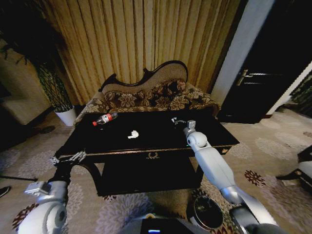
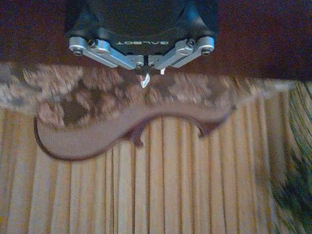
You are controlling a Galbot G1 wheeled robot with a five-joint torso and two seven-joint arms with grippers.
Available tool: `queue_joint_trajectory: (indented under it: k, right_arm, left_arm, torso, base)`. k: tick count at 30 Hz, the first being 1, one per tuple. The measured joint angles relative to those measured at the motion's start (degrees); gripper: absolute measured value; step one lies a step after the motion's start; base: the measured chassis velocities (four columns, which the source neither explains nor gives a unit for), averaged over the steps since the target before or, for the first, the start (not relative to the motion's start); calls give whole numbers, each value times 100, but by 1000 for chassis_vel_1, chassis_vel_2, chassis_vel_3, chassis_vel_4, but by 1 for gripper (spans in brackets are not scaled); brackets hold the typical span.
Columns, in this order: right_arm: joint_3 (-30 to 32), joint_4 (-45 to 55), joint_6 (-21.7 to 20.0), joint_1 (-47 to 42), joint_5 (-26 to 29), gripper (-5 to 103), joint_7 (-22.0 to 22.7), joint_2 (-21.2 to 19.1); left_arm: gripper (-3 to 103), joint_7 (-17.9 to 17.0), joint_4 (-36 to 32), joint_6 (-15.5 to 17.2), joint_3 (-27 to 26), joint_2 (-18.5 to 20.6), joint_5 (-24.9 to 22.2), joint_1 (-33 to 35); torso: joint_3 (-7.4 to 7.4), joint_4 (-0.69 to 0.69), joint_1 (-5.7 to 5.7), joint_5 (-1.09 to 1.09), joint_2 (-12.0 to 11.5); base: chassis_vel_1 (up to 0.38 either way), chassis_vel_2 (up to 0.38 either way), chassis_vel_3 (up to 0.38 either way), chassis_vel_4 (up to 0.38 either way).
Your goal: Move to the front of the table and place the trash on the table into the trash bin.
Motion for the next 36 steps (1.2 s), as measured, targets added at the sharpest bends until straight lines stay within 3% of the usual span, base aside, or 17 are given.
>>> queue_joint_trajectory:
  k: [15, 25, 36]
  right_arm:
    - [1639, 1841, 186, -1547, 251, 0, 1, -307]
    - [1779, 2050, 273, -1871, 95, 0, 1, -177]
    - [1662, 1822, 372, -1819, -67, 0, 1, -74]
  left_arm:
    - [100, 67, 139, 4, 92, 39, -6, -101]
    - [100, 54, 236, 19, 78, 206, -4, -155]
    - [100, 33, 337, 27, 63, 241, -13, -185]
  torso:
    - [0, -1, 0, 1, 0]
    - [1, 0, 1, 1, -1]
    - [-1, 0, -3, 1, 1]
  base:
    - [0, 0, 0, 0]
    - [17, -27, -26, 21]
    - [174, -167, -182, 163]
